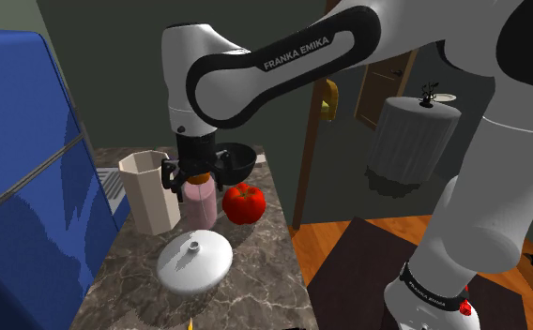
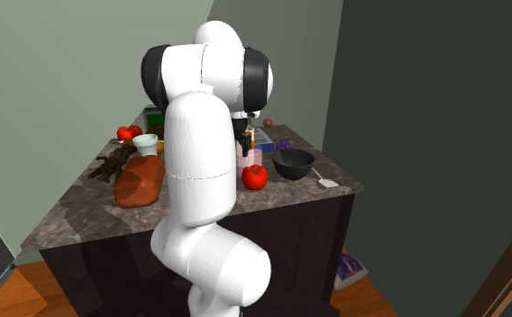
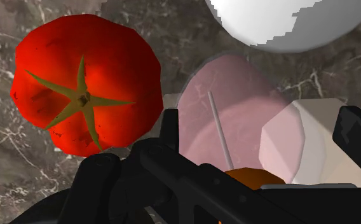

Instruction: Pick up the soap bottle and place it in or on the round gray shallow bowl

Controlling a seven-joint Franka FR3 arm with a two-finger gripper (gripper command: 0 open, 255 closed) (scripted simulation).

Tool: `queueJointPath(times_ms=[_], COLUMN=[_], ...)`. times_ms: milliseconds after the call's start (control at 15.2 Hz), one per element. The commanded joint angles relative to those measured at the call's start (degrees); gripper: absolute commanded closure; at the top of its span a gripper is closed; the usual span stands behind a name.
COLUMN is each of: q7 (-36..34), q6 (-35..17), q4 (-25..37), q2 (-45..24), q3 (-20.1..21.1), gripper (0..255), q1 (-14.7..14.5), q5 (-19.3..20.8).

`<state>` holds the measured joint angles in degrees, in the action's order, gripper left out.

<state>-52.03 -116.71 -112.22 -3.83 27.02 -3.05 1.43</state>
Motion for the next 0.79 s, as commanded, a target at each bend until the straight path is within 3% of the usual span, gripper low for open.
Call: queueJointPath(times_ms=[0,396,462,726], q7=[-0.07,-0.07,-0.07,-0.11], q6=[-0.63,-0.61,-0.61,-0.62], q4=[-0.4,-0.39,-0.39,-0.39], q2=[-0.24,-0.24,-0.24,-0.25], q3=[-0.01,-0.01,-0.01,0.01], gripper=[0,0,255,255], q1=[-0.01,-0.01,-0.01,-0.03], q5=[0.13,0.13,0.13,0.14])
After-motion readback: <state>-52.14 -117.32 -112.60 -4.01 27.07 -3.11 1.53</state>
